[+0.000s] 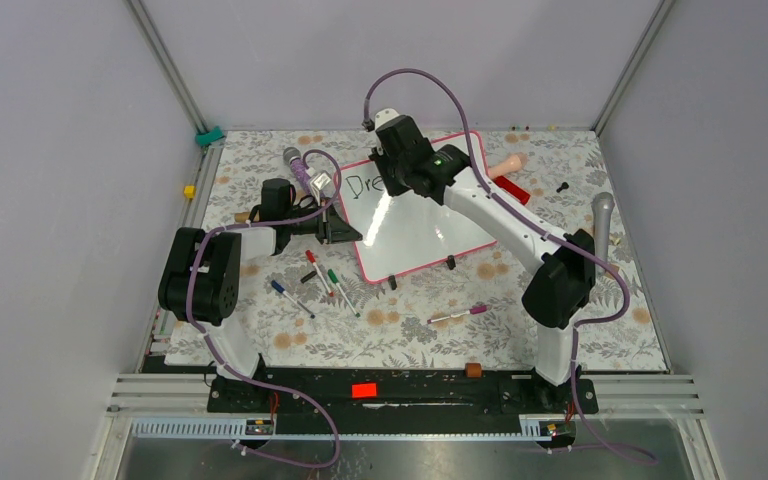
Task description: Write a sentence on the whiteboard
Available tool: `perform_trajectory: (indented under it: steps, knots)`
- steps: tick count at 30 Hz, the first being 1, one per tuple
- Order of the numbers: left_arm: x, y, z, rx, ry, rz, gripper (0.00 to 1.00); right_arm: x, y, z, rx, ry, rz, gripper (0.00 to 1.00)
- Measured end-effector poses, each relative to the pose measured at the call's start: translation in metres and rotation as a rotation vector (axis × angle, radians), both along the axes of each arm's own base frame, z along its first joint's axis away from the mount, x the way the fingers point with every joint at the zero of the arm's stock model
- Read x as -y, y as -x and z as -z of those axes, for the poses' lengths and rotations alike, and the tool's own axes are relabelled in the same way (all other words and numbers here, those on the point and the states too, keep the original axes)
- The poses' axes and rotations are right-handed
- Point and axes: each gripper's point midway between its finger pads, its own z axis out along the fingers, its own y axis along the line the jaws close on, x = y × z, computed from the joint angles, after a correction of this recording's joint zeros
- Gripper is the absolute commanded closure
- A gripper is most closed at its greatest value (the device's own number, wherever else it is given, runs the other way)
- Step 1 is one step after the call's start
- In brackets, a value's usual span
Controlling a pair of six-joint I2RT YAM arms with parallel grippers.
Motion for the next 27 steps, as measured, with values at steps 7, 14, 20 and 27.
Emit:
perform_trajectory:
  steps: [7, 14, 20, 27]
  knots:
    - [0.000, 0.000, 0.000, 0.000, 0.000, 0.000, 1.00, 0.009, 0.000, 0.004, 0.001, 0.043, 0.017, 1.00]
    - [0.000, 0.000, 0.000, 0.001, 0.000, 0.001, 1.00, 0.016, -0.004, 0.000, 0.017, 0.060, 0.046, 1.00]
    - [0.000, 0.000, 0.000, 0.001, -0.001, 0.001, 1.00, 0.016, -0.010, -0.011, 0.037, 0.041, 0.056, 1.00]
    - [0.000, 0.000, 0.000, 0.002, -0.001, 0.001, 1.00, 0.015, -0.012, -0.011, 0.033, 0.038, 0.056, 1.00]
